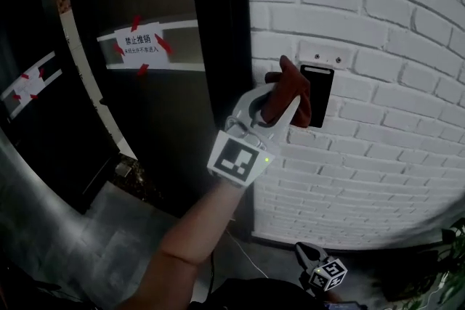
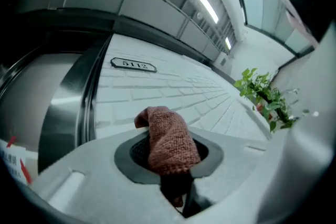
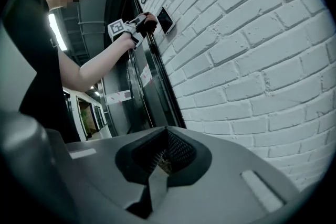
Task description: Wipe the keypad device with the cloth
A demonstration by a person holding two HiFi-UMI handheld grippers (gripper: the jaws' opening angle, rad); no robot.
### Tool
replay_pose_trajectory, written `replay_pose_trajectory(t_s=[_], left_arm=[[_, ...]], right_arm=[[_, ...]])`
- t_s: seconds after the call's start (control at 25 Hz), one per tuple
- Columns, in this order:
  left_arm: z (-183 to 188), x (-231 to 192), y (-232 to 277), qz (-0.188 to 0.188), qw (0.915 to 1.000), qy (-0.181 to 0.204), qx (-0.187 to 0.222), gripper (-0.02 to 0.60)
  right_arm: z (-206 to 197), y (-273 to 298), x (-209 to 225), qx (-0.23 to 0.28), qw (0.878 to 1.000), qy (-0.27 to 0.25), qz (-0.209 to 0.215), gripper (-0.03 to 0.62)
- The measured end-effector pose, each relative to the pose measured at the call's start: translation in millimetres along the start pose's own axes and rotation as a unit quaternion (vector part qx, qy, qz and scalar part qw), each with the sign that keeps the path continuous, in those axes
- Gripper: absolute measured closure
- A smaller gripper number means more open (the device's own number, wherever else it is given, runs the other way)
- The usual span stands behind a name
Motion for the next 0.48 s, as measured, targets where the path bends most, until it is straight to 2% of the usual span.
replay_pose_trajectory(t_s=[0.12,0.24,0.36,0.48], left_arm=[[-6,-2,38,0.015,0.9978,0.052,-0.039,0.499],[-11,3,58,0.025,0.9958,0.070,-0.054,0.499],[-6,22,70,0.005,0.9942,0.090,-0.058,0.499],[-7,45,78,-0.029,0.9890,0.125,-0.074,0.499]], right_arm=[[7,-1,-2,0.020,1.000,0.017,-0.007,0.592],[3,-8,5,0.030,0.999,0.026,-0.020,0.592],[-4,-18,11,0.028,0.998,0.041,-0.035,0.592],[-13,-23,13,0.024,0.998,0.054,-0.037,0.592]])
Point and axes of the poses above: the fingertips, and each gripper's own axes: y forward along the fingers, x to its right, z out of its top, the point moved 2 cm from there along -y, backward along the fingers, and after that the axes turned 4 degrees about z, right-handed, at the moved point
